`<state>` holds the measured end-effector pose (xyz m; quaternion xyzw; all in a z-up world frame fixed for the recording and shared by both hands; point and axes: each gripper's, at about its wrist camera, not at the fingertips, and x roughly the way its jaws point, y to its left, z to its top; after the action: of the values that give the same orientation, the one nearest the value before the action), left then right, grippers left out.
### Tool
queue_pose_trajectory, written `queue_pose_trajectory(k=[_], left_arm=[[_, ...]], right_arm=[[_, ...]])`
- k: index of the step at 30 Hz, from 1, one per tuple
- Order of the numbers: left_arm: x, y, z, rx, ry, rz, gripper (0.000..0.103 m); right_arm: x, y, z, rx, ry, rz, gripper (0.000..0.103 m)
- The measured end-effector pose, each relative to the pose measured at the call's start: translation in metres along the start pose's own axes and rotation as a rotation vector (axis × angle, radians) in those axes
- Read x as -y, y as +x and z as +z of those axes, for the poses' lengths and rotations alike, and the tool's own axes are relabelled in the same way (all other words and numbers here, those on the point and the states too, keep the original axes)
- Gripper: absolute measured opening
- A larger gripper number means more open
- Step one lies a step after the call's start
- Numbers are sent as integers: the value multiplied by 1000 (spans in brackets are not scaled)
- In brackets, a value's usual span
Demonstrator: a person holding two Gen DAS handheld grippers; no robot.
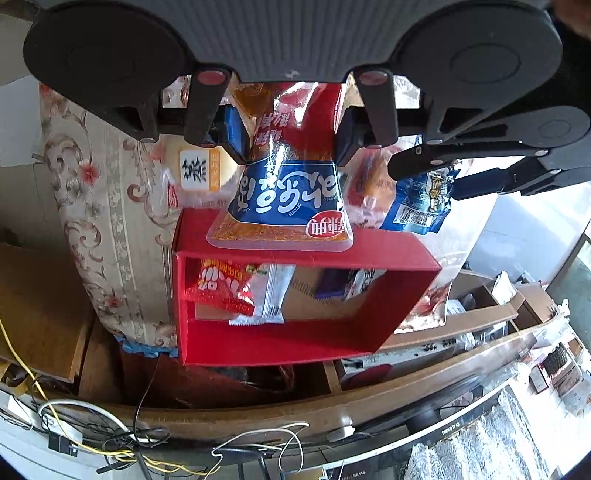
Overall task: Organize snacks
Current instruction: 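Carry both held packets up and over the red box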
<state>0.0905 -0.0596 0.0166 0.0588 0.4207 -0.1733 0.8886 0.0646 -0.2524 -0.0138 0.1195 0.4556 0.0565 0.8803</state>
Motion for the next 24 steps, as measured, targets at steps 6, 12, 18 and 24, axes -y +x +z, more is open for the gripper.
queue_pose_trajectory(k=[6, 12, 18, 24], left_arm=[[-1, 4, 15, 24, -3, 21, 74], [-2, 15, 40, 50, -13, 31, 74], [-4, 32, 62, 63, -20, 38, 74], [-6, 53, 83, 66, -33, 55, 74]], right_arm=[[1, 4, 16, 17, 1, 2, 49], [5, 11, 41, 43, 12, 4, 49], [14, 23, 68, 56, 31, 0, 49], [20, 40, 93, 62, 38, -11, 49]])
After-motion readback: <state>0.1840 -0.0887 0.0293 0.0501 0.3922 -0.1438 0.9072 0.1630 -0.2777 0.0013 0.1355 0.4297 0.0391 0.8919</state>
